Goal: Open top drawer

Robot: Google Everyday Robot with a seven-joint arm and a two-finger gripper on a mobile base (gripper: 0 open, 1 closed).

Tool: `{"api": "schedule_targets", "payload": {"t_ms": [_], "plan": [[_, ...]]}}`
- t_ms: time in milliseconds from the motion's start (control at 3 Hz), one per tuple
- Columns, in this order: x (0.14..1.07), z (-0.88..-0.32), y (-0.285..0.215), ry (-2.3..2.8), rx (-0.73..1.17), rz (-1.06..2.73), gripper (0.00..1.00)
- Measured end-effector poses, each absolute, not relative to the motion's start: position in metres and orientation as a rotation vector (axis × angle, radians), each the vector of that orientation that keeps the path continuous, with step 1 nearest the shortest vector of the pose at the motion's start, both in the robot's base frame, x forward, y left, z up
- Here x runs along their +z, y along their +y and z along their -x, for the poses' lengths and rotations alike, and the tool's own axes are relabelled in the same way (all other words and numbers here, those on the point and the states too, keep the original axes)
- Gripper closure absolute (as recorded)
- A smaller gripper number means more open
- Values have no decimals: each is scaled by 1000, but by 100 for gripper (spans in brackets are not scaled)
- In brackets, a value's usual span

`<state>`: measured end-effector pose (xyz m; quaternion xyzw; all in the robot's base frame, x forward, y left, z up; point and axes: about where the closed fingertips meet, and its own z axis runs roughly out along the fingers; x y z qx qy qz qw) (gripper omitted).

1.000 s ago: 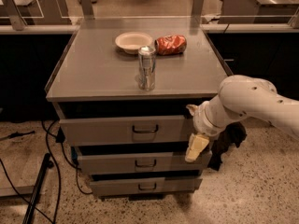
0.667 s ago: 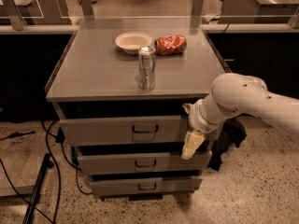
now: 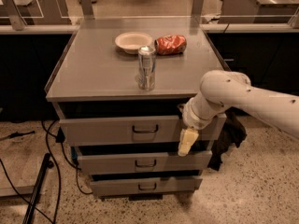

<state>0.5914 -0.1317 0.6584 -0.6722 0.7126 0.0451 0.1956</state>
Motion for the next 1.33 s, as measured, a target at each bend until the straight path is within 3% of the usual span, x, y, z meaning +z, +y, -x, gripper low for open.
{"api": "schedule_targets", "payload": {"t_ms": [1333], "plan": [[643,-594,-129,2094,198,1929,0]]}}
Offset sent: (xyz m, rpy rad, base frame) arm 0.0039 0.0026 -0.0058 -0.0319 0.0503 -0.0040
